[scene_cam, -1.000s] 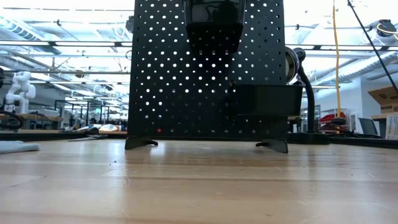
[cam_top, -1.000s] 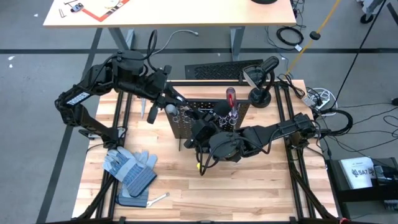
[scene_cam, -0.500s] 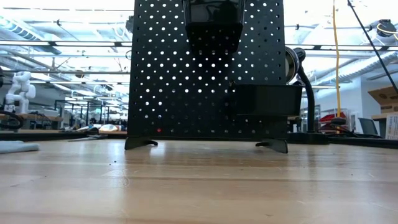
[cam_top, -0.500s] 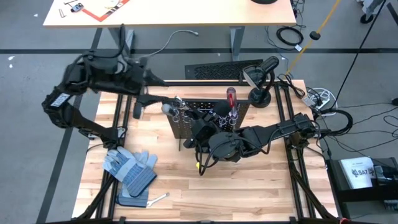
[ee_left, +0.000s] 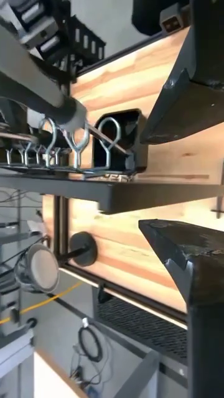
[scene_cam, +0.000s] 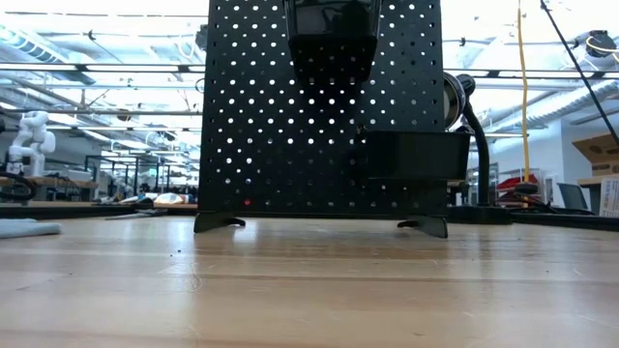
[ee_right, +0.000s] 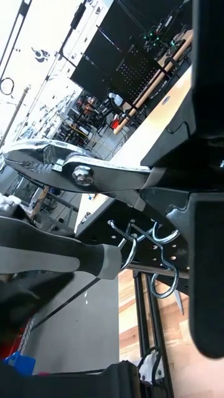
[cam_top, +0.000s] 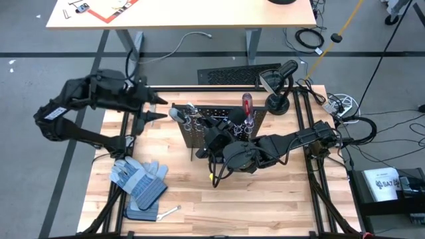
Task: Hang tools onto peg board
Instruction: Unhang the black pliers from the black peg board
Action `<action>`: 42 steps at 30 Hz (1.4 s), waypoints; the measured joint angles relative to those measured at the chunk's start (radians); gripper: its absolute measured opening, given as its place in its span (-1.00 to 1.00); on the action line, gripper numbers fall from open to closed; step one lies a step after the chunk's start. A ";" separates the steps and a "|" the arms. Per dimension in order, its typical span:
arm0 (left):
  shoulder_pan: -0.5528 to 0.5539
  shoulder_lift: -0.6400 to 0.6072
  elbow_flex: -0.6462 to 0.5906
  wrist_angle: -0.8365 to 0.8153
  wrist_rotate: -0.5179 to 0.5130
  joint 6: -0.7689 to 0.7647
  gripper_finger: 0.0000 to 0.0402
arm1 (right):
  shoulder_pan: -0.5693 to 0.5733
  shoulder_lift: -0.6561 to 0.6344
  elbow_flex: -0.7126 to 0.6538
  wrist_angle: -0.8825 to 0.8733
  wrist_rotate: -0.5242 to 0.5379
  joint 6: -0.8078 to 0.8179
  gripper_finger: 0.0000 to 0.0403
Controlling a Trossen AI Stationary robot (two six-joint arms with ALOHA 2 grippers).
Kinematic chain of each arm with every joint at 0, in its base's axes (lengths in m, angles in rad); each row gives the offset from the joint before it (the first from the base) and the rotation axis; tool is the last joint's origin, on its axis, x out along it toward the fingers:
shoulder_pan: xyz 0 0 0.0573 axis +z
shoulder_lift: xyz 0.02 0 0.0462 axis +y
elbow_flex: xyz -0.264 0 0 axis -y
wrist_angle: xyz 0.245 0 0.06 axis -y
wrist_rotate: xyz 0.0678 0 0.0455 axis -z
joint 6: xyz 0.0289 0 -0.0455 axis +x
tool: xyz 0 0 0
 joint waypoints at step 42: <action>0.030 -0.100 -0.665 0.733 0.174 -0.006 -0.69 | 0.007 0.000 -0.001 0.014 0.000 -0.017 -0.87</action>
